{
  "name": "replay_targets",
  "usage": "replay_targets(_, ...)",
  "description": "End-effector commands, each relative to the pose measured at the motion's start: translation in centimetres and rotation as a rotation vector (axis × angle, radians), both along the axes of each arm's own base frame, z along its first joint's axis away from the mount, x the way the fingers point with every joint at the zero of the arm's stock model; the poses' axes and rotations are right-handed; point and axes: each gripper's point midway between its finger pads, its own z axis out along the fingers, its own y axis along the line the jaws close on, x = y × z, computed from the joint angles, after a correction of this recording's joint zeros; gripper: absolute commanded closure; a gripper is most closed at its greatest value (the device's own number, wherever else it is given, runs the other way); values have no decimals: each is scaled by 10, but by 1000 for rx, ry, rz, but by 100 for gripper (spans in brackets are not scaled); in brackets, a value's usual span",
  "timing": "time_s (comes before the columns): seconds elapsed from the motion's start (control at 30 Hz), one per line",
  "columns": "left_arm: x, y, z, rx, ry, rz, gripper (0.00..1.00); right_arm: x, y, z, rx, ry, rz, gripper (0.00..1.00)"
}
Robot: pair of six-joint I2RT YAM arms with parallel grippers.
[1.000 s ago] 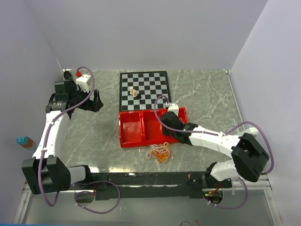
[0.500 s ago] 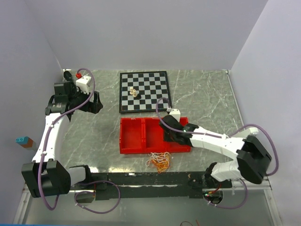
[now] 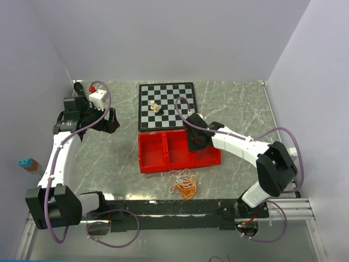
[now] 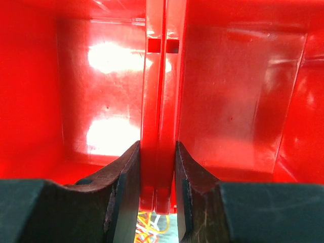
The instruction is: Untangle the cables
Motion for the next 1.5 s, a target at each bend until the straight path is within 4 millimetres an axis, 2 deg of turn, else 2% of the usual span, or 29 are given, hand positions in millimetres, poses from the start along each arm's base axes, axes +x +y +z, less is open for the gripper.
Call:
replay_targets(0.0,1,1,8,14,-41,-7,4,4,19,11,33,30,92,100)
replay_targets(0.3,2,-1,10,3,-40,-7,3,31,17,5,-12,41,13,100)
replay_targets(0.5,1,-1,6,1,-31,-12,3,32,12,-6,-7,36,-65,100)
replay_targets(0.57,1,-2,6,-4,-26,-16,3,29,13,-7,13,31,-82,87)
replay_targets(0.6,1,-3,6,-10,-23,-20,3,27,14,-7,29,28,-83,73)
replay_targets(0.63,0,-5,7,-18,-18,-27,3,26,17,-3,43,17,-82,65)
replay_targets(0.9,-5,-10,10,-36,-15,-50,3,26,14,28,93,-92,-91,25)
replay_targets(1.0,-9,-10,10,-26,-18,-55,3,14,8,44,120,-143,-77,21)
replay_targets(1.1,-18,-14,11,-28,-12,-92,3,-10,2,55,140,-174,-59,19)
replay_targets(1.2,-48,-47,10,-55,6,-294,3,-44,5,51,177,-146,-10,19)
replay_targets(1.33,-79,-105,-2,56,6,-460,3,-91,0,16,197,-39,-1,20)
replay_targets(1.4,-100,-142,-5,77,8,-577,3,-107,1,4,242,-3,-6,22)
replay_targets(1.47,-118,-166,-14,84,45,-678,3,-117,2,-7,274,26,-13,25)
